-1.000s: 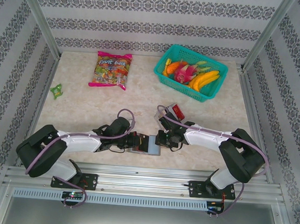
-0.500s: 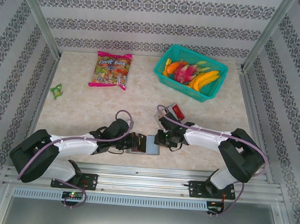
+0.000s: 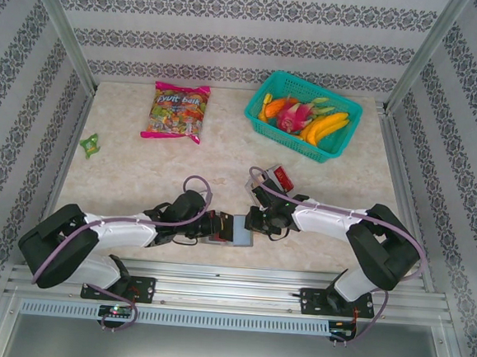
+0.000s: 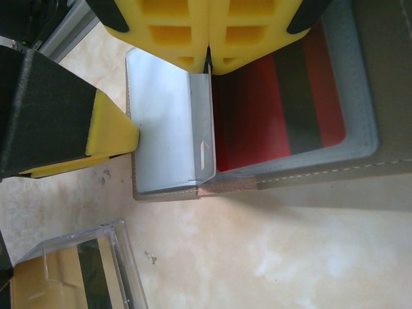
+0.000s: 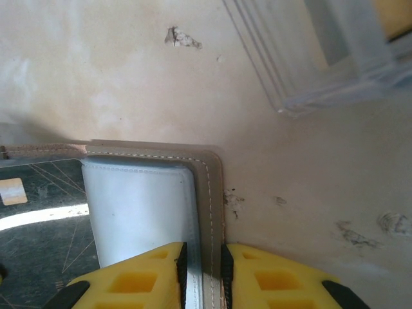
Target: Put the credit cards into the card holder
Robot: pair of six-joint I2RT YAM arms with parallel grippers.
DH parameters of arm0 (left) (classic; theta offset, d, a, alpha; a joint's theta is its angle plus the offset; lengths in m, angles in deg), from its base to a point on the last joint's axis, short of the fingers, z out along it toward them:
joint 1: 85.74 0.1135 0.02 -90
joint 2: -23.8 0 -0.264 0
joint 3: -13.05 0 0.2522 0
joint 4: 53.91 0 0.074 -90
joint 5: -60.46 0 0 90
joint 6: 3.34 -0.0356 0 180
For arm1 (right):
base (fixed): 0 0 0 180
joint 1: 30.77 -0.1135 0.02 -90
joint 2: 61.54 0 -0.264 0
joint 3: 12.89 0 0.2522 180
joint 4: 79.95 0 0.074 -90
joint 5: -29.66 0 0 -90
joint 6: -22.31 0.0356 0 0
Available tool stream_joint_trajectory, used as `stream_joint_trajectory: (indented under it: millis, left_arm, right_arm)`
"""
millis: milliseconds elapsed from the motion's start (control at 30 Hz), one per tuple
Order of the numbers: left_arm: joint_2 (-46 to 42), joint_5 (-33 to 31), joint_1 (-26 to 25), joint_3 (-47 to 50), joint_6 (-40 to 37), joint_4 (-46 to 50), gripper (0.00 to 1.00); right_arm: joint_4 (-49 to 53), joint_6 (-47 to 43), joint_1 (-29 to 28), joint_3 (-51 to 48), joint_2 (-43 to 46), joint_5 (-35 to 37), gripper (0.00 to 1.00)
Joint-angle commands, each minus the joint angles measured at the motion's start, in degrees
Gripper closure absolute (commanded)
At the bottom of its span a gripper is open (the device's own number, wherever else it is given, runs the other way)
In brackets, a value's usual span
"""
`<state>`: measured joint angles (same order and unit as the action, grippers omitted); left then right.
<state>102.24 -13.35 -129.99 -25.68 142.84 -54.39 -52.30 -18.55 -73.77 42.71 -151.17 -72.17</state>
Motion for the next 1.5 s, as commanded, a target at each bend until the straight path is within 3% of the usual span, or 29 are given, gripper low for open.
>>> stream_joint_trajectory:
  millis: [0, 233, 633, 767, 1067, 1467]
  left_arm:
    - [2.1, -0.1, -1.3, 0.0, 0.7, 0.2, 1.0]
    - [5.5, 1.0, -3.1, -2.1, 0.6, 0.2, 1.0]
    - [1.2, 0.9, -3.9, -1.8, -1.2, 3.0, 1.0]
    - [1.4, 1.0, -3.9, -4.2, -3.1, 9.4, 1.0]
    - [-1.7, -1.6, -3.8, -1.3, 3.4, 11.8, 1.0]
    - [3.5, 1.6, -3.6, -9.2, 1.3, 19.9, 1.0]
  right_arm:
    - [-0.2, 0.4, -0.9, -1.9, -3.6, -1.3, 0.75]
    - [0.1, 0.2, -0.9, -1.7, -3.5, -1.5, 0.75]
    - [0.0, 0.3, -1.0, -1.5, -4.0, -1.4, 0.74]
    - [0.3, 0.2, -1.0, -1.3, -3.9, -1.2, 0.75]
    - [0.2, 0.1, -1.0, -1.5, -4.0, -1.2, 0.75]
    - [0.2, -0.4, -1.0, -1.1, -4.8, -1.5, 0.75]
